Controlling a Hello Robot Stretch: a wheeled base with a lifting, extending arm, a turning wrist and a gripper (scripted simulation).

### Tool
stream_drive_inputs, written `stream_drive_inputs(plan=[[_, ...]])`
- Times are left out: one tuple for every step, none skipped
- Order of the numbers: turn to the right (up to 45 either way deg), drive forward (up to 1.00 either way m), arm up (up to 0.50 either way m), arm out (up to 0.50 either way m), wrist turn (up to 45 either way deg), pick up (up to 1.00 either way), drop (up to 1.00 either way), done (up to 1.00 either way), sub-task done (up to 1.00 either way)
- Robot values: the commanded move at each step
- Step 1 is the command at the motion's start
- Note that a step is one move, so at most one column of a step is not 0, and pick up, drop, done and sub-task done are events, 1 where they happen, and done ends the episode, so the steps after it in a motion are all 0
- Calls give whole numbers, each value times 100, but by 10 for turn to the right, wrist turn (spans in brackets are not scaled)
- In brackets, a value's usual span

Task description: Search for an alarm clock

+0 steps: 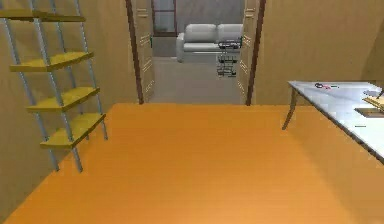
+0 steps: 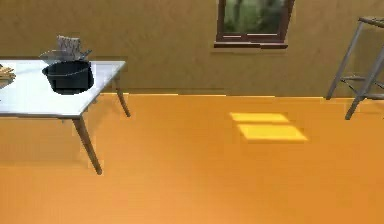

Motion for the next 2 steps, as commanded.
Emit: stream_drive_inputs(plan=[[0,100,0,0,0,0,0,0,0],[-30,0,0,0,0,0,0,0,0]])
